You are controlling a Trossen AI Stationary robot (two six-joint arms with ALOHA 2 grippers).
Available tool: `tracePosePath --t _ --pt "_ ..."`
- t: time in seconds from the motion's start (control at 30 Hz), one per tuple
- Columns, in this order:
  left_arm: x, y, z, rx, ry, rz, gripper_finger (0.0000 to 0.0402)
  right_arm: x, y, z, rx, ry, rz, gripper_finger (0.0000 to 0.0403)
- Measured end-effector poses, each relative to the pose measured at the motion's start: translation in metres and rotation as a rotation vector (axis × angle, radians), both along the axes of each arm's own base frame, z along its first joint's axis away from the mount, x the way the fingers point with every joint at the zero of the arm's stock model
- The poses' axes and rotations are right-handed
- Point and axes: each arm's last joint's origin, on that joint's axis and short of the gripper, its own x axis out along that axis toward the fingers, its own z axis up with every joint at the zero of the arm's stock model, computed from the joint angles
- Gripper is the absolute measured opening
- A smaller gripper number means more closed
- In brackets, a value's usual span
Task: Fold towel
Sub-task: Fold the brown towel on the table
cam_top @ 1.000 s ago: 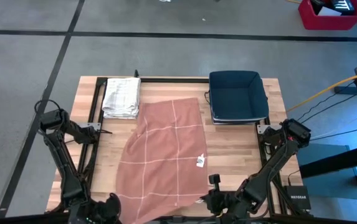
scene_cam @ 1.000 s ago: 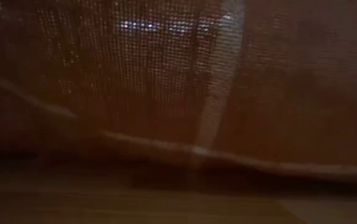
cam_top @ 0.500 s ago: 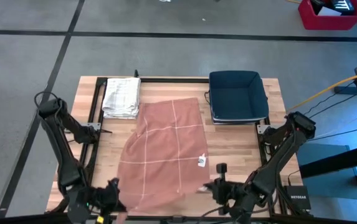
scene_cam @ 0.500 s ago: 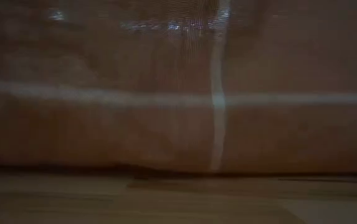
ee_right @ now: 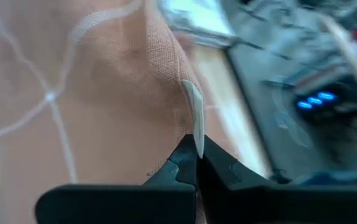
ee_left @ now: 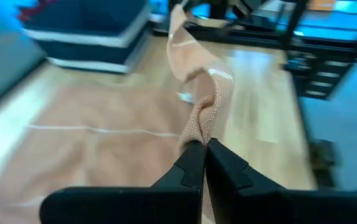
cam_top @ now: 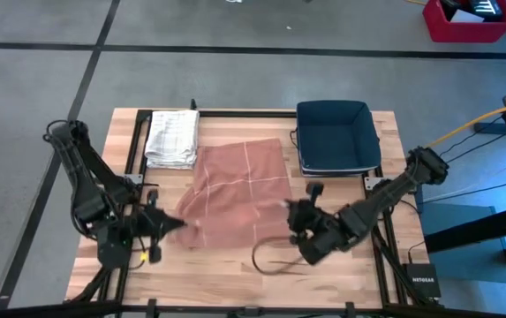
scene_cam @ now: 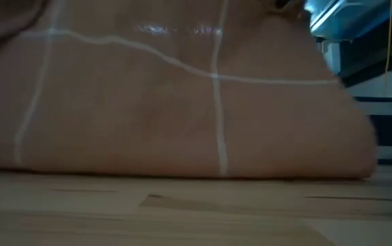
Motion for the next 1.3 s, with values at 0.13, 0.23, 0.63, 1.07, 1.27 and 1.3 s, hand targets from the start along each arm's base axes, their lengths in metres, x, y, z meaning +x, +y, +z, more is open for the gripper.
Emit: tracePosePath --t 0.13,0.23,0.63,1.07,1.27,1.3 --pt "-0.001 0.023 0.003 0.093 -0.003 0.1 0.0 0.012 -0.03 0.002 -0.122 0.011 -0.1 0.0005" --pt "0.001 0.039 0.005 0.129 0.02 0.16 0.0 0.02 -0.052 0.003 -0.179 0.055 -0.141 0.0005" --pt "0.001 0.095 0.043 0.293 0.045 0.298 0.0 0.02 -0.123 0.041 -0.277 0.063 -0.241 0.0005" --pt "-0.026 0.134 0.092 0.477 -0.059 0.477 0.0 0.0 -0.173 0.109 -0.299 -0.211 -0.283 0.0005" --pt "-0.032 0.145 0.116 0.564 -0.104 0.538 0.0 0.006 -0.196 0.127 -0.41 -0.271 -0.308 0.0005" --pt "-0.033 0.147 0.123 0.572 -0.126 0.547 0.0 0.006 -0.199 0.133 -0.435 -0.3 -0.314 0.0005"
